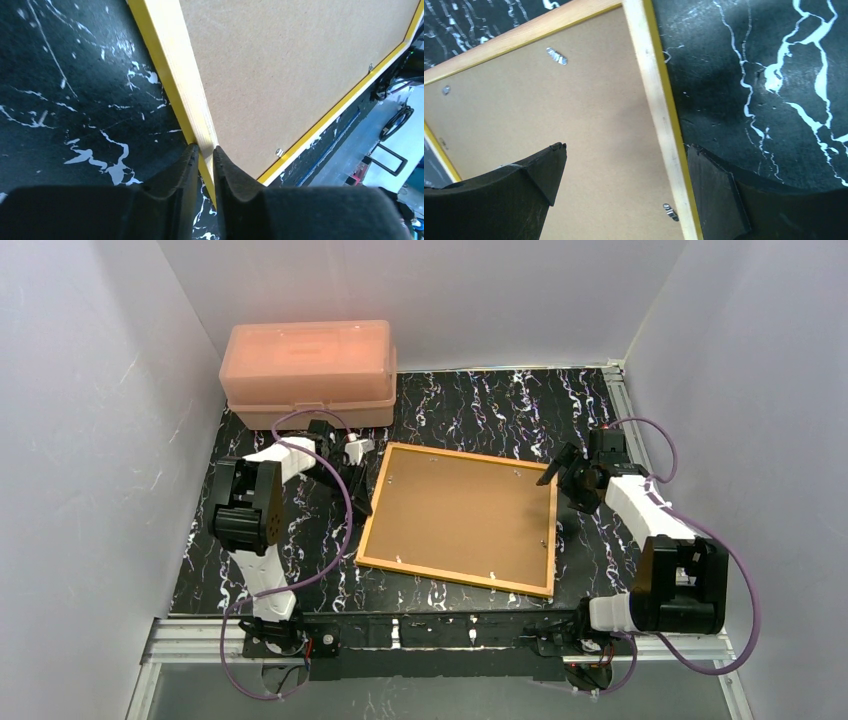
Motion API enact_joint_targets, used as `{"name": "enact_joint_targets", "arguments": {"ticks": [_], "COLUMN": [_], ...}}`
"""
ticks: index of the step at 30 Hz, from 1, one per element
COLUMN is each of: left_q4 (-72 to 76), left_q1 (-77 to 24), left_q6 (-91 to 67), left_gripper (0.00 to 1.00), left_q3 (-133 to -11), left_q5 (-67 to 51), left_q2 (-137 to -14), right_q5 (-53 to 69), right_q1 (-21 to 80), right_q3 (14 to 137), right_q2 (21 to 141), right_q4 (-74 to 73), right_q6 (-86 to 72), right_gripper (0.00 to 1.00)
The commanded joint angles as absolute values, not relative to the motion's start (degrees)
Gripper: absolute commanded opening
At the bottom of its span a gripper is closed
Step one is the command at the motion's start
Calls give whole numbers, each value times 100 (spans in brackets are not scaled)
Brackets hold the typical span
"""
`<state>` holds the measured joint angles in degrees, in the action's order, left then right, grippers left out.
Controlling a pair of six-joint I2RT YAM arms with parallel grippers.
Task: Put the photo into the frame
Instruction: Adjust the photo frame at the center of the board.
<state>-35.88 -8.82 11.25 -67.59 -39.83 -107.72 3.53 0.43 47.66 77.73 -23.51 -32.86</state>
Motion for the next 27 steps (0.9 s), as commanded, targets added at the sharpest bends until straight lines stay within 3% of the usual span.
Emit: {"name": "enact_joint_targets", "arguments": {"ticks": [1,9,17,27], "left_q4": [-3709,-3917,-3829,-2303], "left_q1": [-870,-952,-895,-669], "left_q6": [1067,1243,830,-1201], "left_gripper": [12,8,10,27], "left_q3": [-6492,-5766,-6037,-6924], "left_q5": [-4550,-5061,-5208,-4732], "left_q2": [-10633,-10229,-9924,-11049], "right_q5": [669,949,1079,1623], "right_q1": [45,85,2047,3265], "right_q3": [4874,5109,5801,7062], "right_q2": [7498,7697,8657,10543], "right_q4": [-2100,-1943,-847,429], "right_q6": [-3236,-3235,-3949,-4717], "right_gripper": [99,99,99,99]}}
